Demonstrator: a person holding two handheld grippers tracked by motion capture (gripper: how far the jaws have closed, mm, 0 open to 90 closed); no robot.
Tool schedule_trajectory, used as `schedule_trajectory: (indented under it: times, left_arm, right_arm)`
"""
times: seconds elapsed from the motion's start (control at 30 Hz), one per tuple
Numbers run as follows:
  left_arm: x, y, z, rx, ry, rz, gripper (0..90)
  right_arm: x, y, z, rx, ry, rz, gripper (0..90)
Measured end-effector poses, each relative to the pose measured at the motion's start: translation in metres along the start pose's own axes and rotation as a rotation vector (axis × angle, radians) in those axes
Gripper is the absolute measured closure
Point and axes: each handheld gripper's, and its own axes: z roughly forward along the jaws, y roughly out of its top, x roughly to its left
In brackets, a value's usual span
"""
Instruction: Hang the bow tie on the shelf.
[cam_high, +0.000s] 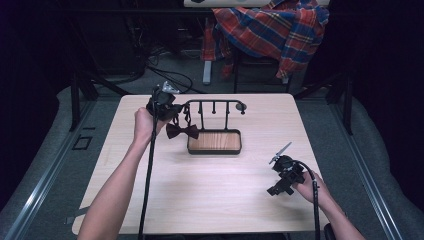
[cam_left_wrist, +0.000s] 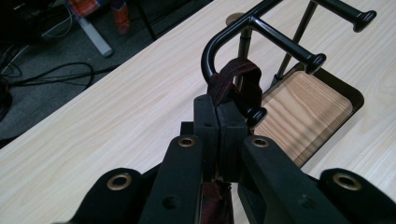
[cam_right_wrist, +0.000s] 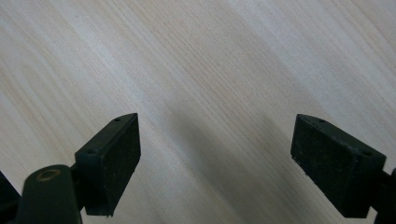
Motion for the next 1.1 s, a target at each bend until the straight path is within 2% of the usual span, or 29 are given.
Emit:
schedule_trajectory:
  times: [0.13,0.17,0.27,0.33,0.77,0.87,1.1]
  left_arm:
    - [0.001,-0.002,0.002,-0.004,-0.002,-0.009,88.7]
    - [0.001,-0.002,0.002,0.001,0.001,-0.01,88.7]
    - [0.002,-0.005,0.004,-0.001,-0.002,-0.035,88.5]
    - [0.002,-0.007,0.006,0.006,-0.002,-0.036,88.4]
    - [0.004,-0.012,0.014,0.016,-0.008,-0.052,87.5]
    - [0.004,-0.014,0.015,0.027,-0.01,-0.051,85.5]
    - [0.004,-0.015,0.018,0.028,-0.012,-0.078,77.4]
  right_arm:
    - [-0.001,-0.001,-0.001,0.014,-0.002,-0.013,15.8]
    - [0.0,-0.002,0.0,-0.001,0.001,0.0,15.8]
    - [0.0,-0.003,-0.001,0.004,-0.003,-0.003,15.8]
    - [0.0,-0.004,0.0,-0.012,0.0,0.011,15.8]
    - [0.0,-0.004,-0.001,0.0,-0.011,0.005,15.9]
    - [0.0,-0.004,-0.001,0.0,-0.011,0.001,15.9]
    - [0.0,-0.004,-0.001,-0.007,-0.009,0.005,15.9]
